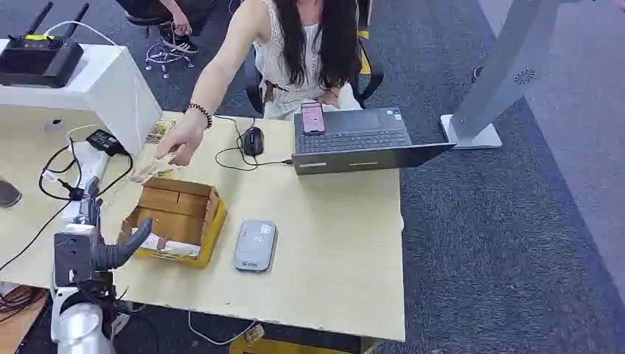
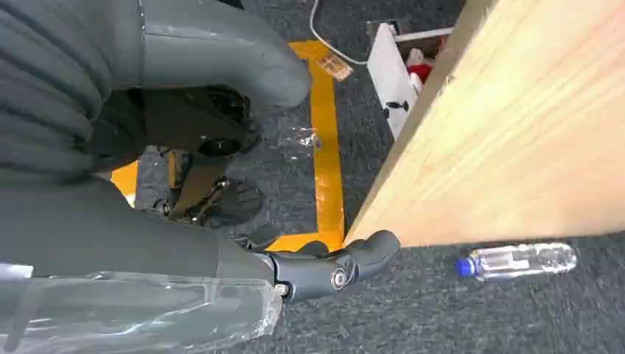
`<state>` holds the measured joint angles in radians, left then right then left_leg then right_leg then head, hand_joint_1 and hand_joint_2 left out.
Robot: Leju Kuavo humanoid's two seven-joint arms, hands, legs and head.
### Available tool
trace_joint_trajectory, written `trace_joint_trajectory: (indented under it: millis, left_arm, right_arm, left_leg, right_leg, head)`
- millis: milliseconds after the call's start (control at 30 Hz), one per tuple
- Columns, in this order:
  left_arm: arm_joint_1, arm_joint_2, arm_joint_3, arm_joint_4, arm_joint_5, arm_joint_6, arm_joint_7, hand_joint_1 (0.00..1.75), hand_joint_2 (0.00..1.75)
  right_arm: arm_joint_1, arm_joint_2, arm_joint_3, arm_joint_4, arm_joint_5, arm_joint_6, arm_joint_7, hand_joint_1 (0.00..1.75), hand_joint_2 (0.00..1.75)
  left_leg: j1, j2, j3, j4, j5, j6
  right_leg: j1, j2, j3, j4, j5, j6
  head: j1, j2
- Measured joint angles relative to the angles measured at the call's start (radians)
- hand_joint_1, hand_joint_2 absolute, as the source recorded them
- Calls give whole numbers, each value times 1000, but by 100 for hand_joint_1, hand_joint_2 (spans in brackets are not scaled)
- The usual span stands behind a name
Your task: Pass the card to the sensor for recognition and then transmit it.
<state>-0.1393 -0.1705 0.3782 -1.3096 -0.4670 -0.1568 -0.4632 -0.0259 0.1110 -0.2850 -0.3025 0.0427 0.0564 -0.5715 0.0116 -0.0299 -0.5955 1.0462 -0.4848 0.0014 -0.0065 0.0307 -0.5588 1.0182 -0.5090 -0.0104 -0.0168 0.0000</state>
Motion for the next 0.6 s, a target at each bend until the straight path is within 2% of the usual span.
trace_joint_trajectory:
  millis: [33, 600]
  left_arm:
    - [-13, 2, -14, 0, -27, 10, 12, 0, 175]
    - [-215, 86, -300, 5, -502, 192, 200, 0, 175]
  right_arm:
    - [-2, 1, -3, 1, 4, 3, 2, 0, 0]
    - [-36, 25, -35, 15, 84, 37, 54, 0, 0]
  left_leg:
    - [0, 0, 0, 0, 0, 0]
    - [0, 0, 0, 0, 1, 0]
  right_leg:
    - [0, 0, 0, 0, 0, 0]
    - [0, 0, 0, 0, 1, 0]
  head:
    - [0, 0]
    - [0, 0]
